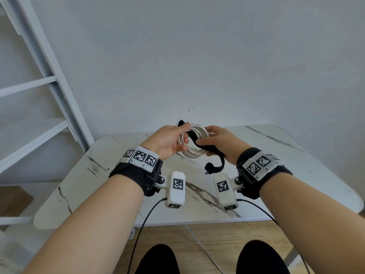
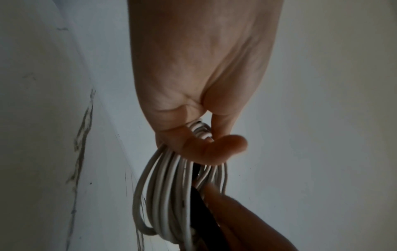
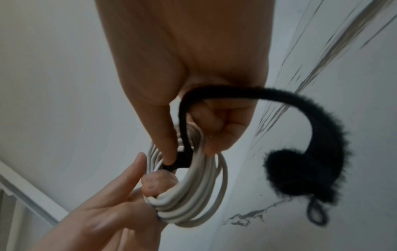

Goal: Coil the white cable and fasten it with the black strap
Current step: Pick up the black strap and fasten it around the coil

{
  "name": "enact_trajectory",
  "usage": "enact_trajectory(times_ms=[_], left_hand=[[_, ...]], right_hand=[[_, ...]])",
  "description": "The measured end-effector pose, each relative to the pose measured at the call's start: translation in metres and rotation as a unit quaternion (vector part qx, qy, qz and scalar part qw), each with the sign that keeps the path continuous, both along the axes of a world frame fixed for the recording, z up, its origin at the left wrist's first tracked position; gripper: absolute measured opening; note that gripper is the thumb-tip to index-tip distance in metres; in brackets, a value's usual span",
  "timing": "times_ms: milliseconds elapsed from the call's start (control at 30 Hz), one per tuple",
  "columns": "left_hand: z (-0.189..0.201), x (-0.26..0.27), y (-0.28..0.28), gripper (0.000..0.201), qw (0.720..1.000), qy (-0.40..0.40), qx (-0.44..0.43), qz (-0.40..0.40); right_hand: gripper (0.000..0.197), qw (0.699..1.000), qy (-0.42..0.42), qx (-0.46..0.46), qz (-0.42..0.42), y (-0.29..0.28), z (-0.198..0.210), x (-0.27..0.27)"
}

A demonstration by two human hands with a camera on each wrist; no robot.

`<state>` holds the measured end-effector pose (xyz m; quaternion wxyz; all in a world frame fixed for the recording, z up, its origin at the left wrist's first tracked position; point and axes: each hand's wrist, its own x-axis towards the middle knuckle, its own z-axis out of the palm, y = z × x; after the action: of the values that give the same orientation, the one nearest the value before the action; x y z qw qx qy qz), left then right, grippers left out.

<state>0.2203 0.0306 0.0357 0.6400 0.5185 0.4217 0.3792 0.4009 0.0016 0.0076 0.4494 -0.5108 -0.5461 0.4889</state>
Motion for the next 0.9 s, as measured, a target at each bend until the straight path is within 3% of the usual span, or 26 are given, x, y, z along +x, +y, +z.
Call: enact_trajectory(times_ms=[133,233,300,433,533,667,900], left_hand=[[-0.001,-0.003,0.001,0.025,0.998,0.054,0.03,-0.011],[0.0,-0.004,0.001,0.023,0.995,0.083,0.041,-0.032],[0.0,-0.003,-0.002,0.023,0.992,0.102,0.05,-0.061],[0.002,0.005,-0.008,0.021,0.982,0.137,0.067,-0.114],[0.003,0.008,-0.011,0.019,0.975,0.157,0.07,-0.141],[0.002,0.006,-0.012,0.02,0.974,0.164,0.07,-0.14],[0.002,-0.001,-0.006,0.021,0.989,0.115,0.066,-0.06]], right_hand=[[0.056,0.997,-0.069,-0.015,-0.022,0.001,0.008,0.008],[0.027,0.992,-0.067,0.023,-0.106,0.006,0.018,0.012],[0.029,0.983,-0.105,0.071,-0.134,0.01,0.023,0.015],[0.051,0.968,-0.186,0.12,-0.119,0.014,0.035,0.009],[0.044,0.954,-0.259,0.117,-0.094,0.018,0.036,0.006],[0.015,0.964,-0.206,0.12,-0.119,0.015,0.037,0.005],[0.018,0.977,-0.135,0.102,-0.129,0.008,0.04,0.005]])
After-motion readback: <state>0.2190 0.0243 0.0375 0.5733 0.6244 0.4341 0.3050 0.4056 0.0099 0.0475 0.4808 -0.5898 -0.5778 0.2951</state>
